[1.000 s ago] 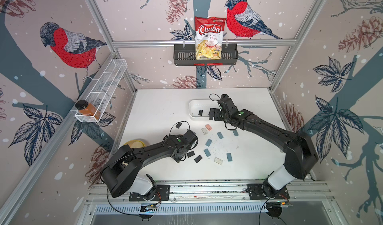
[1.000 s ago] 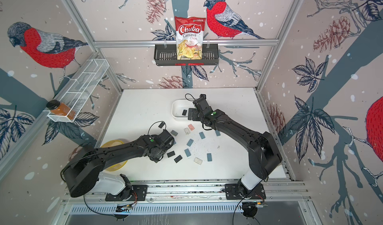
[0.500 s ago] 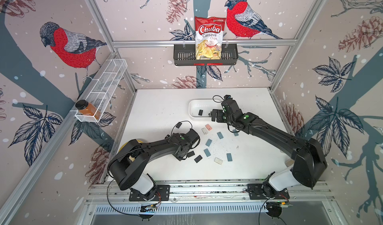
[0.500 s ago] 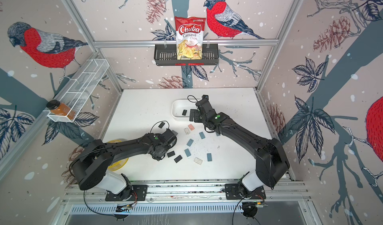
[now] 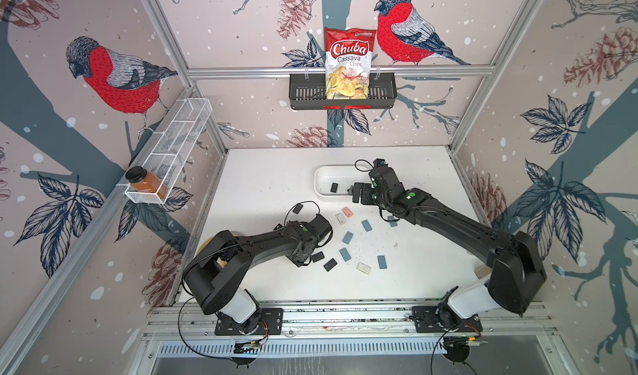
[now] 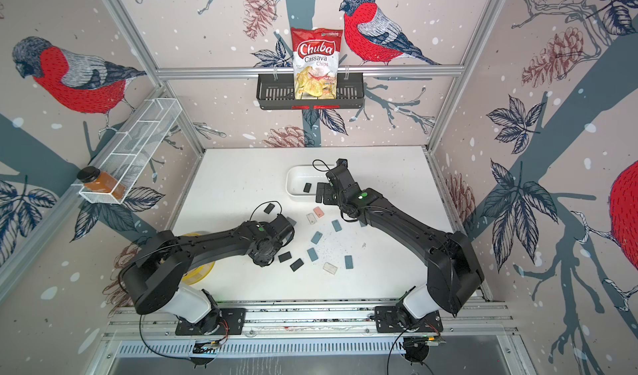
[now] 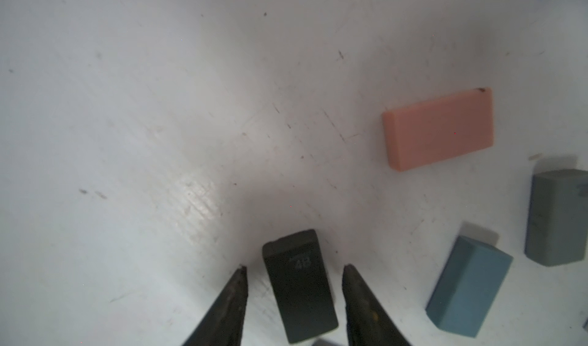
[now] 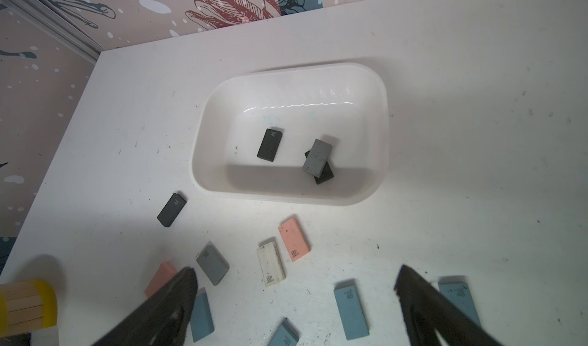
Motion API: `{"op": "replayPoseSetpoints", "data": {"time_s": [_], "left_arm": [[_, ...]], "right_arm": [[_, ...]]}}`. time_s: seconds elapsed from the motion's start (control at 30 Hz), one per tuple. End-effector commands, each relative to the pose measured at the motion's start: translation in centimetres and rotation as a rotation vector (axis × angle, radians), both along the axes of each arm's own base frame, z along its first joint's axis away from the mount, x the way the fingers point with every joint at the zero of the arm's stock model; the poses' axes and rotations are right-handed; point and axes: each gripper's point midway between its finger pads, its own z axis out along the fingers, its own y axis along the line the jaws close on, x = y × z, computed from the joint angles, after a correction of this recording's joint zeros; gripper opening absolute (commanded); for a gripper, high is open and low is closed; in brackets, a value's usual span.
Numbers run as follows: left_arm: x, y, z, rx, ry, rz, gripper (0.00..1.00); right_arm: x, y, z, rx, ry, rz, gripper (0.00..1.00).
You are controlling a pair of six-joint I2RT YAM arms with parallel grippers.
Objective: Put the eraser in the storage box
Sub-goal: Pick up the eraser from the center of the board.
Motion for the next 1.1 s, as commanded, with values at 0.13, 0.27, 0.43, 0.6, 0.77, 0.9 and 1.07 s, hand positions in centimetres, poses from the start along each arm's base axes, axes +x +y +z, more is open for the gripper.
{"op": "replayPoseSetpoints", "data": {"time_s": [0.13,0.27,0.43,0.6,0.77,0.9,1.07], "left_arm": [[-0.5,0.0,-1.3,-0.004,0.048,-0.018,0.46],[-0.5,-0.4,-1.6,-0.016,0.061,-0.034,0.45],[-0.8,-1.1,-2.4,-0.039,0.092,-0.053,0.41],[-1.1,-1.3,-2.9,-0.045,0.115,-0.064,0.39],[-0.8,-1.5,-2.6,-0.048,0.100,-0.076,0.34],[-0.4,-1.6,-2.1,-0.050,0.083,-0.088,0.31],[-0.4,-1.7,-2.1,-0.053,0.078,-0.107,0.28]], "right_arm": [[0.1,0.1,0.3,0.013,-0.014,-0.011,1.00],[0.1,0.1,0.5,0.013,-0.018,-0.013,1.00],[0.0,0.1,0.8,0.016,-0.022,-0.011,1.00],[-0.2,-0.1,0.6,0.017,-0.020,-0.015,1.00],[-0.3,-0.1,0.7,0.018,-0.023,-0.015,1.00],[-0.4,-0.2,0.7,0.018,-0.024,-0.016,1.00],[-0.6,-0.3,0.4,0.018,-0.020,-0.016,1.00]]}}
